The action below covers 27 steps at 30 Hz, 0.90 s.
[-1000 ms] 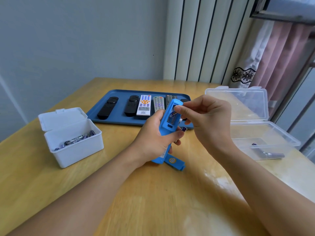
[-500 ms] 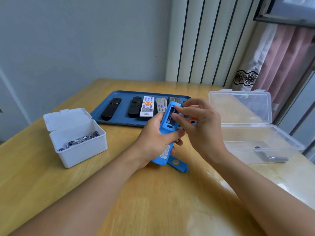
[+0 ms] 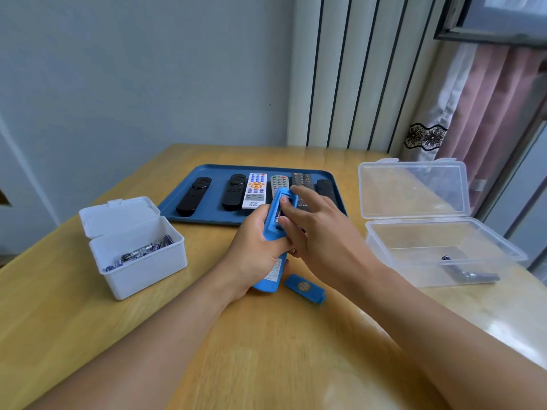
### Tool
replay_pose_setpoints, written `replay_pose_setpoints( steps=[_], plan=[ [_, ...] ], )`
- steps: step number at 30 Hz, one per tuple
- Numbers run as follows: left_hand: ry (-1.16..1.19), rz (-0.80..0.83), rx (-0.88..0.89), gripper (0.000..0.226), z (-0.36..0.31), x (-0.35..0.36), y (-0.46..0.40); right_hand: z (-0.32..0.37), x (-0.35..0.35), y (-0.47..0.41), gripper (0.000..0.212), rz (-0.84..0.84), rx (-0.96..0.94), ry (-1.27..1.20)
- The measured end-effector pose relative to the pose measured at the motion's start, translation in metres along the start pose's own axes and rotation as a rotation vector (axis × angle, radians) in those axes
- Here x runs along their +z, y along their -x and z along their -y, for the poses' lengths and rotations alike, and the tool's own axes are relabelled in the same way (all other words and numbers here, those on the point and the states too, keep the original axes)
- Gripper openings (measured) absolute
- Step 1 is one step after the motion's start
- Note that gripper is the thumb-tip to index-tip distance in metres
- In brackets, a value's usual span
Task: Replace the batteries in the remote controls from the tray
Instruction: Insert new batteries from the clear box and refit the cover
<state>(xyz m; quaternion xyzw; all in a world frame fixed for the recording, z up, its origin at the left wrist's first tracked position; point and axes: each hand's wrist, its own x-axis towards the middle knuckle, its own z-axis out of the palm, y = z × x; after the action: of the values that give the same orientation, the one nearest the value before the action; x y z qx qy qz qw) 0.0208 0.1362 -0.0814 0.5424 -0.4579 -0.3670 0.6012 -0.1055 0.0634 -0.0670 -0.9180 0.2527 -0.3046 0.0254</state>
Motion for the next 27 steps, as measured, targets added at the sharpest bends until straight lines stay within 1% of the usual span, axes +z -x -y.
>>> replay_pose_setpoints(
  steps=[2, 3, 5, 7, 8, 9, 11, 14, 16, 20, 22, 25, 27],
  plan=[
    [0.026, -0.015, -0.006, 0.031, 0.0, 0.0, -0.001, -0.004, -0.001, 0.001, 0.046, 0.03, 0.013, 0.014],
    [0.052, -0.025, -0.005, 0.032, -0.001, 0.001, -0.003, -0.006, -0.001, 0.002, 0.049, 0.054, 0.022, -0.017],
    [0.132, -0.051, -0.009, 0.033, -0.003, 0.002, -0.007, -0.008, -0.002, 0.004, 0.06, 0.058, 0.052, -0.217],
    [0.221, -0.085, -0.045, 0.031, -0.007, 0.004, -0.01, -0.01, -0.006, 0.006, 0.077, -0.022, 0.123, -0.434],
    [0.252, -0.091, -0.061, 0.031, -0.008, 0.004, -0.011, -0.012, -0.009, 0.006, 0.083, -0.061, 0.148, -0.482],
    [0.276, -0.09, -0.069, 0.032, -0.007, 0.004, -0.012, -0.015, -0.011, 0.004, 0.082, -0.079, 0.152, -0.484],
    [0.293, -0.089, -0.077, 0.035, -0.005, 0.002, -0.011, -0.02, -0.013, 0.002, 0.071, -0.065, 0.143, -0.438],
    [0.262, -0.098, -0.08, 0.035, -0.003, -0.001, -0.011, -0.019, -0.01, 0.002, 0.052, -0.063, 0.126, -0.457],
    [0.236, -0.103, -0.073, 0.035, -0.003, -0.002, -0.011, -0.015, -0.009, 0.003, 0.045, -0.081, 0.096, -0.45],
    [0.235, -0.077, -0.068, 0.034, -0.006, -0.002, -0.009, -0.015, -0.008, 0.002, 0.029, -0.148, 0.019, -0.262],
    [0.192, -0.063, -0.065, 0.033, -0.008, 0.0, -0.007, -0.016, -0.011, 0.0, 0.031, -0.215, 0.032, -0.302],
    [0.207, -0.018, -0.08, 0.034, -0.011, 0.003, -0.005, -0.014, -0.014, -0.001, 0.043, -0.331, 0.043, -0.363],
    [0.2, 0.006, -0.074, 0.033, -0.011, 0.005, -0.003, -0.01, -0.012, 0.0, 0.043, -0.351, 0.065, -0.424]
  ],
)
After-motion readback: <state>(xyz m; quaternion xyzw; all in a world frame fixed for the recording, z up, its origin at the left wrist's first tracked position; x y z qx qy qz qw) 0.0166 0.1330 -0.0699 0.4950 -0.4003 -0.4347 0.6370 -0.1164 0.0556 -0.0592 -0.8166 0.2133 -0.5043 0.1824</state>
